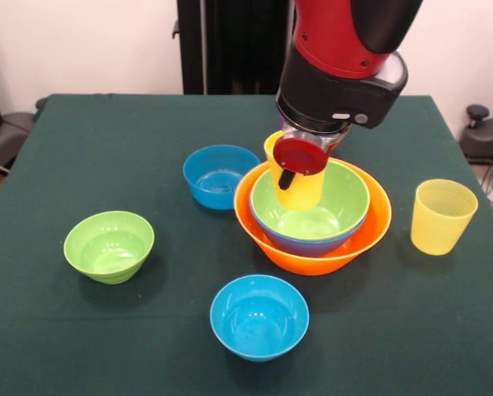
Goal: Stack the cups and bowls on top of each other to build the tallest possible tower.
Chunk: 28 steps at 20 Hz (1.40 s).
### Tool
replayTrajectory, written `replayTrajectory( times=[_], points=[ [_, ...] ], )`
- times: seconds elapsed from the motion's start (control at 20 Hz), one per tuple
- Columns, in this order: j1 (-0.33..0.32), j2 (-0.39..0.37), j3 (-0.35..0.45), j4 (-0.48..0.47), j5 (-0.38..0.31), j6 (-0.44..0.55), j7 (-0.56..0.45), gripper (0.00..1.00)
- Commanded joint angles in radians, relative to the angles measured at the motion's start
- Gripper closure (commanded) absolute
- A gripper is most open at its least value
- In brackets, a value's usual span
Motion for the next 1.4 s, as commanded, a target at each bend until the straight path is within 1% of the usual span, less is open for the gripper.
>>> replayTrajectory(
  times=[0.05, 0.2, 0.35, 0.55, 0.7, 0.8, 0.9, 1.4],
  points=[
    [0.014, 0.029, 0.134, 0.07, -0.027, -0.069, 0.042, 1.0],
    [0.004, 0.025, 0.163, 0.106, -0.023, -0.13, 0.006, 1.0],
    [-0.018, 0.022, 0.215, 0.163, -0.015, -0.222, -0.043, 1.0],
    [-0.035, 0.046, 0.241, 0.184, -0.035, -0.3, -0.057, 1.0],
    [-0.039, 0.059, 0.247, 0.174, -0.045, -0.313, -0.046, 1.0],
    [-0.033, 0.084, 0.231, 0.145, -0.056, -0.303, -0.023, 1.0],
    [-0.031, 0.091, 0.226, 0.132, -0.06, -0.287, -0.018, 1.0],
    [-0.038, 0.097, 0.233, 0.122, -0.055, -0.287, -0.025, 1.0]
  ],
)
